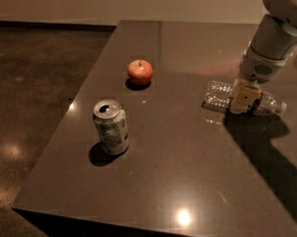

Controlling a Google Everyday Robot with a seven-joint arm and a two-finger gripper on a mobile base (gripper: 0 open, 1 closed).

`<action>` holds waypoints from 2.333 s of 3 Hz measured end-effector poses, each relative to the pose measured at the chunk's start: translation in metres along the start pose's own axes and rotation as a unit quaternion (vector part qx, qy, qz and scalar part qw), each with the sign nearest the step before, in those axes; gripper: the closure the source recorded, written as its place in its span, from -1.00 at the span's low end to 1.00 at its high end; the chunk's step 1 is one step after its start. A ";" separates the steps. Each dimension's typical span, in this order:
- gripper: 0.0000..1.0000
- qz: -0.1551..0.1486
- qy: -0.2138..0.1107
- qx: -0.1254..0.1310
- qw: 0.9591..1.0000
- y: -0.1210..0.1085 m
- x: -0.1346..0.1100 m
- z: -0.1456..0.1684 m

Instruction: Move water bottle near 7up can

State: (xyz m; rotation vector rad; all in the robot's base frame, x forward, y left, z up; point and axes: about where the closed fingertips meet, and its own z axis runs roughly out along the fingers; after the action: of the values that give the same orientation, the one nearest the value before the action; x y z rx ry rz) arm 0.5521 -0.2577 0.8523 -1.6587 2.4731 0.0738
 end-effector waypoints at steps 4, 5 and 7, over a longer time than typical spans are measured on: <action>1.00 -0.143 -0.004 -0.017 0.990 0.089 -0.112 -0.022; 1.00 -0.177 -0.002 -0.032 0.984 0.115 -0.127 -0.018; 1.00 -0.217 -0.004 -0.056 0.975 0.144 -0.141 0.001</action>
Offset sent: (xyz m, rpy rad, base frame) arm -0.0261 0.1081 0.0409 0.0074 0.0170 0.2102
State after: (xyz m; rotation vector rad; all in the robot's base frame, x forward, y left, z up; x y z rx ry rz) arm 0.4717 -0.0734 0.8674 -2.1995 2.0754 0.1663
